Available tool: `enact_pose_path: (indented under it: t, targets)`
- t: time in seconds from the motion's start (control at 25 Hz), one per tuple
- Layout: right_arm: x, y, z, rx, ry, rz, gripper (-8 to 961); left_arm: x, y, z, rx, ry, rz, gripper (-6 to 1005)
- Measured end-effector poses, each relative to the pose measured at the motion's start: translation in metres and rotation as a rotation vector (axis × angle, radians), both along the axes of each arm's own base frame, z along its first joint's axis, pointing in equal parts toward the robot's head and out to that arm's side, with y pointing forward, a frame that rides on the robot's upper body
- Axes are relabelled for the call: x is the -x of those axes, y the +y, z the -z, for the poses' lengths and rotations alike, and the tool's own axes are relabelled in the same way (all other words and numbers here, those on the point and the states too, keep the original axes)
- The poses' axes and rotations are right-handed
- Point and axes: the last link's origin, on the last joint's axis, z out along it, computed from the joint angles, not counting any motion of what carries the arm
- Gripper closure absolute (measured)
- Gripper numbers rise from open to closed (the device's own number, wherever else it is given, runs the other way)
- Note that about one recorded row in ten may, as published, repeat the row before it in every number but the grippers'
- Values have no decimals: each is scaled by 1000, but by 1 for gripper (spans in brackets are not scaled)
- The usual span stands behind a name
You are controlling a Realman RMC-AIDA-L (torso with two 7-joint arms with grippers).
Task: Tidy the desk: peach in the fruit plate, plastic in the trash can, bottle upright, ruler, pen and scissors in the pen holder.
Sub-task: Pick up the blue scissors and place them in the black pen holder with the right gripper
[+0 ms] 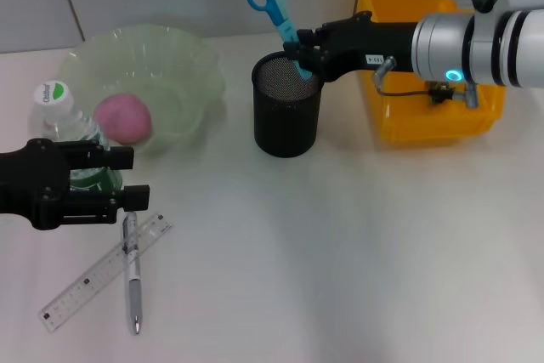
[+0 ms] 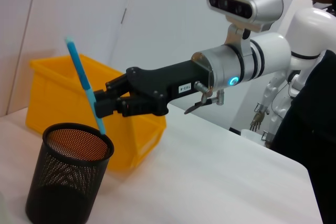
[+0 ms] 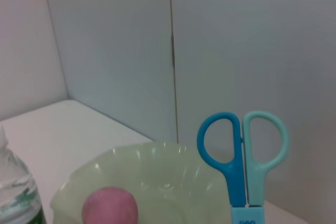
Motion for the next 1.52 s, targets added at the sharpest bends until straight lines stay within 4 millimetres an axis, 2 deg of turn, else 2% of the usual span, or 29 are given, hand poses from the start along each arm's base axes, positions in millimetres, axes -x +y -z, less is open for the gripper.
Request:
enact_pose_path:
  t: [0.44, 1.52]
  targets:
    - [-16, -2, 8, 5, -13, 18, 723, -1, -2, 4, 9, -5, 8, 246]
    - [-19, -2, 12, 9, -17, 30, 711, 2, -7, 8, 30, 7, 19, 246]
